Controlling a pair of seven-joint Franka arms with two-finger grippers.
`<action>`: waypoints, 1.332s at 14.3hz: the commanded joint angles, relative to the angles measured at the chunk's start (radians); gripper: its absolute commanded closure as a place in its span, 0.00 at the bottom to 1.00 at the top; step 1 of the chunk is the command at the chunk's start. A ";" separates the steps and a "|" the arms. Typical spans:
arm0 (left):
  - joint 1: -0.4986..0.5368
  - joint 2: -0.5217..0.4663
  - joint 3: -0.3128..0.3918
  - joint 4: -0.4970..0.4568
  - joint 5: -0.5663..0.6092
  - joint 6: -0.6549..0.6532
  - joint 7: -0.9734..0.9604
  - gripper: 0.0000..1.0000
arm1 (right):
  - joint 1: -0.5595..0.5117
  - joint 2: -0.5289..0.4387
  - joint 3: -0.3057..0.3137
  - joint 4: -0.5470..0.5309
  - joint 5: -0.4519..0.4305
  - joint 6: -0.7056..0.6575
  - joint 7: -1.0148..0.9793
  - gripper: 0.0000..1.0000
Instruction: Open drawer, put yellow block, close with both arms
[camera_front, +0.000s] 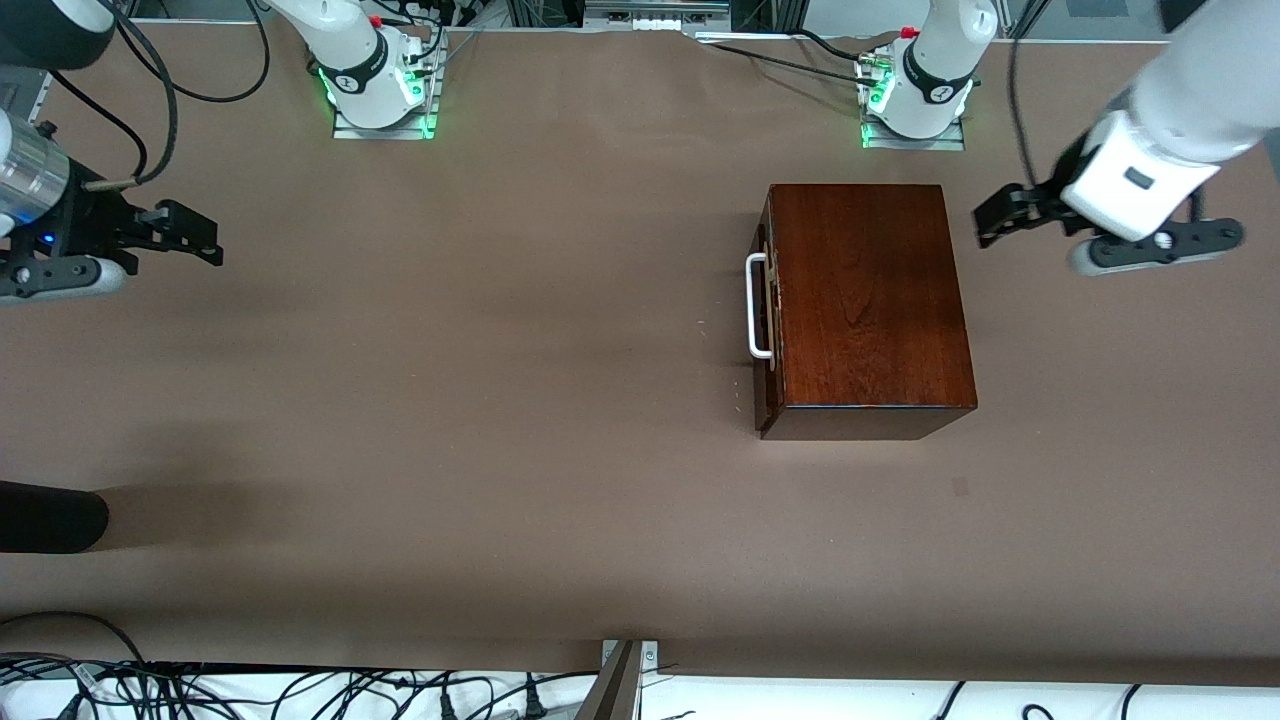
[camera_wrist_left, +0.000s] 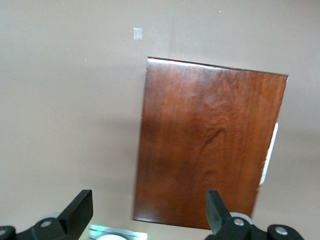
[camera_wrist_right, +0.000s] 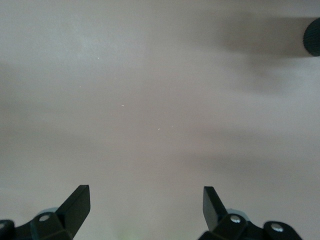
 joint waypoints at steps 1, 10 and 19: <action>0.003 -0.042 0.041 -0.039 0.007 -0.004 0.174 0.00 | -0.003 -0.068 0.010 -0.045 -0.034 0.025 0.024 0.00; 0.036 -0.104 0.053 -0.122 0.052 0.042 0.257 0.00 | 0.000 -0.093 0.037 -0.043 -0.055 0.054 0.056 0.00; 0.049 -0.102 0.061 -0.106 0.027 0.055 0.233 0.00 | -0.001 -0.101 0.037 -0.028 -0.054 0.010 0.053 0.00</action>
